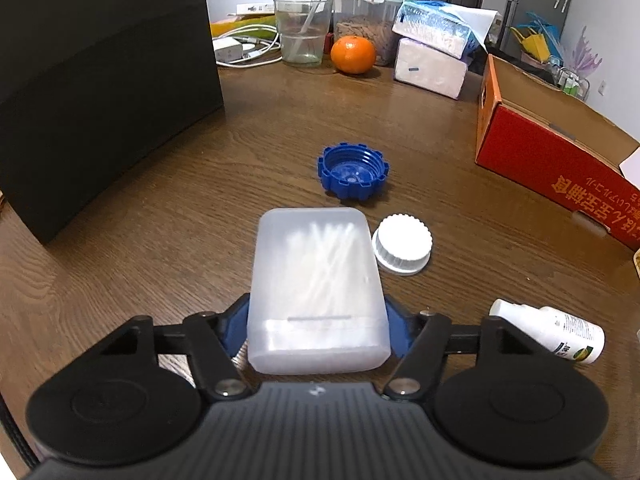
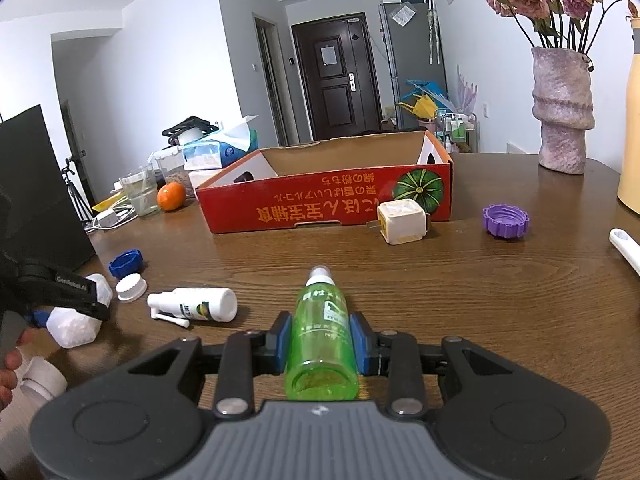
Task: Organize rigid objects
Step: 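Carry the green spray bottle and swab box toward the cardboard box with both tools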
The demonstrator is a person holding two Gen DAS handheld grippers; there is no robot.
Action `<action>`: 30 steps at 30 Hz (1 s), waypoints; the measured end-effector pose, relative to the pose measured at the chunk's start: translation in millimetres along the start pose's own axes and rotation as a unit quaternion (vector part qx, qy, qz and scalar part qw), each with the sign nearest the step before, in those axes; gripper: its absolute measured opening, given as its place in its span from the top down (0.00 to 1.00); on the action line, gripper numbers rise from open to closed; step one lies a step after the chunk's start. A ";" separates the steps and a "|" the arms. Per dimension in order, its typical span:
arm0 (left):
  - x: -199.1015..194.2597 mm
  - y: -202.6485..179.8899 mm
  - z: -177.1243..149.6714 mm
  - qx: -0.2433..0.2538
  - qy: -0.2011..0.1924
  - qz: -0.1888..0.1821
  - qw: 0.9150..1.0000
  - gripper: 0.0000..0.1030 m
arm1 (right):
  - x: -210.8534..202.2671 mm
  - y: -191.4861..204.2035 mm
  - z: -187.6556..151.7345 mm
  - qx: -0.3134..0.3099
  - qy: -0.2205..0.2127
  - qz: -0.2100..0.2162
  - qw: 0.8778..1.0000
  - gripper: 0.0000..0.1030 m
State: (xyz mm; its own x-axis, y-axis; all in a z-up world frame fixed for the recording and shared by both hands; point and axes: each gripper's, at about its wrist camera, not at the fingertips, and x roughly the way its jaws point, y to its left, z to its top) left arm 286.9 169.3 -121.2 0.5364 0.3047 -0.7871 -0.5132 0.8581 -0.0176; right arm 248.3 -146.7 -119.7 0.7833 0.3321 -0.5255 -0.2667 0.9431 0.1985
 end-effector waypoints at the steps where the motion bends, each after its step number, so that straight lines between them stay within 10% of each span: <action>1: -1.0 0.4 -0.6 0.001 -0.003 0.000 1.000 0.35 | 0.3 -0.1 0.0 0.001 0.000 -0.001 1.000 0.71; 30: -71.7 9.4 13.6 0.016 -0.087 -0.048 0.995 0.35 | -9.1 20.7 22.1 0.009 -0.036 -0.002 0.999 0.71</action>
State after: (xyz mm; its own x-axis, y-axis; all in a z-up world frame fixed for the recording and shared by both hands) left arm 252.7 161.2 -56.6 0.6914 0.2856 -0.6636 -0.4335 0.8988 -0.0649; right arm 248.0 -130.5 -92.6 0.8223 0.3264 -0.4662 -0.2543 0.9436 0.2121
